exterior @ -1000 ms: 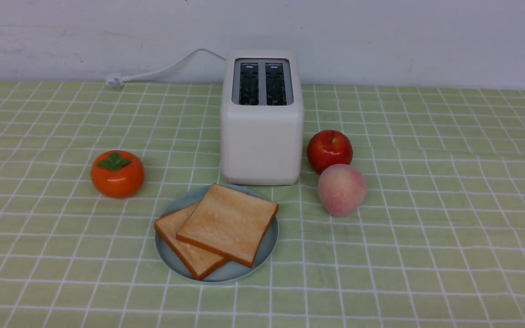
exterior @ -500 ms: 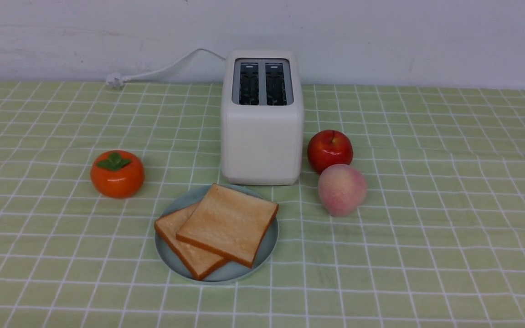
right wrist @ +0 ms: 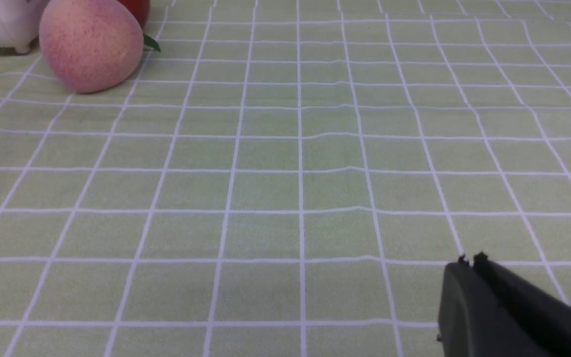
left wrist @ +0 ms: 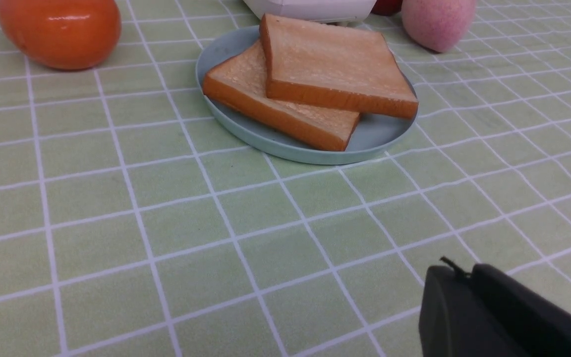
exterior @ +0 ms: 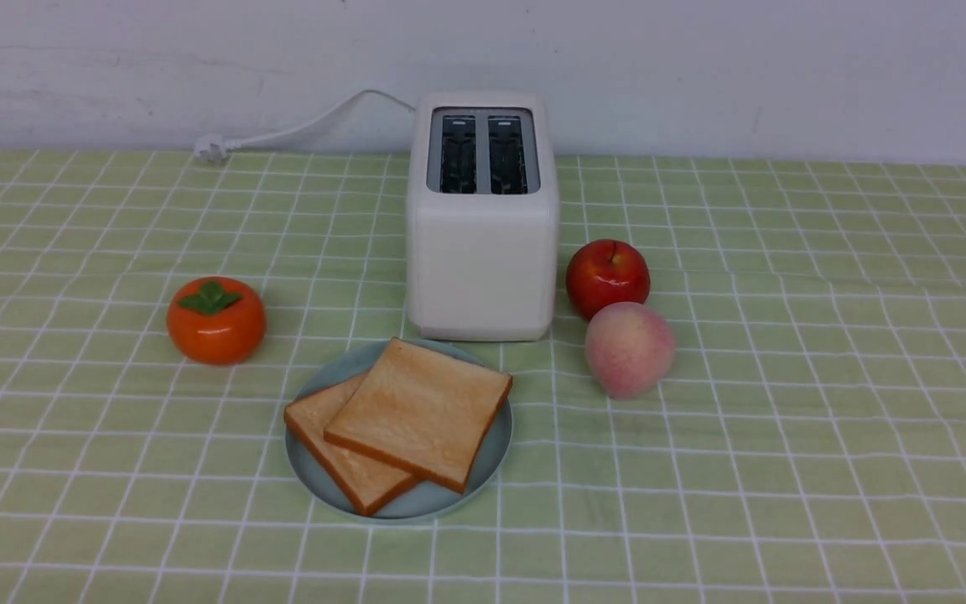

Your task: Take toasted bread from bread machine on green coffee tablecloth place on plate.

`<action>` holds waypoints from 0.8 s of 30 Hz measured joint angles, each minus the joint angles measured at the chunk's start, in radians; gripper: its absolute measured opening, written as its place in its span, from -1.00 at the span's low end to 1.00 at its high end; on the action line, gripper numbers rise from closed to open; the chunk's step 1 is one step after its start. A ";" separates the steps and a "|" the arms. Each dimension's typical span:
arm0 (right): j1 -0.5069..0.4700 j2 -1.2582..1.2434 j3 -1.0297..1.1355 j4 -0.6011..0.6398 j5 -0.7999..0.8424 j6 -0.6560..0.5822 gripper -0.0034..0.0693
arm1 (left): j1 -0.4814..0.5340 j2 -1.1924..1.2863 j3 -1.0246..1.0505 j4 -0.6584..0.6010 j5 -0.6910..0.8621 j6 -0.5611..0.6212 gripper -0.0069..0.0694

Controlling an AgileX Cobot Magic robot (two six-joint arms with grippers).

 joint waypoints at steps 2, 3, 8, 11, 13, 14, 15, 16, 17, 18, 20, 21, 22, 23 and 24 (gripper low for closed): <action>0.000 0.000 0.000 0.000 0.000 0.000 -0.92 | 0.000 0.000 0.000 0.000 0.000 0.000 -0.70; 0.000 0.000 0.000 0.000 0.000 0.000 -0.92 | 0.000 0.000 0.000 0.000 0.000 0.000 -0.70; 0.000 0.000 0.000 0.000 0.000 0.000 -0.92 | 0.000 0.000 0.000 0.000 -0.017 0.000 -0.69; 0.000 0.000 0.000 0.000 0.000 0.000 -0.92 | 0.003 0.000 0.001 0.000 -0.040 -0.001 -0.69; 0.000 0.000 0.000 0.000 -0.001 0.000 -0.91 | 0.027 0.000 0.006 -0.002 -0.086 -0.003 -0.72; 0.000 0.000 0.000 0.000 -0.001 0.000 -0.91 | 0.073 0.000 0.012 -0.002 -0.132 -0.017 -0.82; 0.000 0.000 0.000 0.000 -0.001 0.000 -0.91 | 0.079 0.000 0.013 0.000 -0.137 -0.020 -0.83; 0.000 0.000 0.000 0.000 -0.001 0.000 -0.91 | 0.126 0.000 0.017 0.007 -0.159 -0.048 -0.85; 0.000 0.000 0.000 0.000 -0.001 0.000 -0.91 | 0.154 -0.001 0.019 0.016 -0.169 -0.071 -0.85; 0.000 0.000 0.000 0.000 -0.001 0.000 -0.90 | 0.193 -0.008 0.021 0.042 -0.177 -0.115 -0.85; 0.000 0.000 0.000 0.000 -0.001 0.000 -0.90 | 0.241 -0.035 0.022 0.093 -0.172 -0.193 -0.85; 0.000 0.000 0.000 0.000 -0.001 0.000 -0.90 | 0.261 -0.056 0.022 0.124 -0.161 -0.237 -0.85; 0.000 0.000 0.000 0.000 -0.001 0.000 -0.90 | 0.267 -0.066 0.022 0.136 -0.155 -0.254 -0.85; 0.000 0.000 0.000 0.000 -0.001 0.000 -0.90 | 0.285 -0.101 0.022 0.176 -0.127 -0.309 -0.85; 0.000 0.000 0.000 0.000 -0.001 0.000 -0.90 | 0.296 -0.136 0.022 0.218 -0.082 -0.351 -0.85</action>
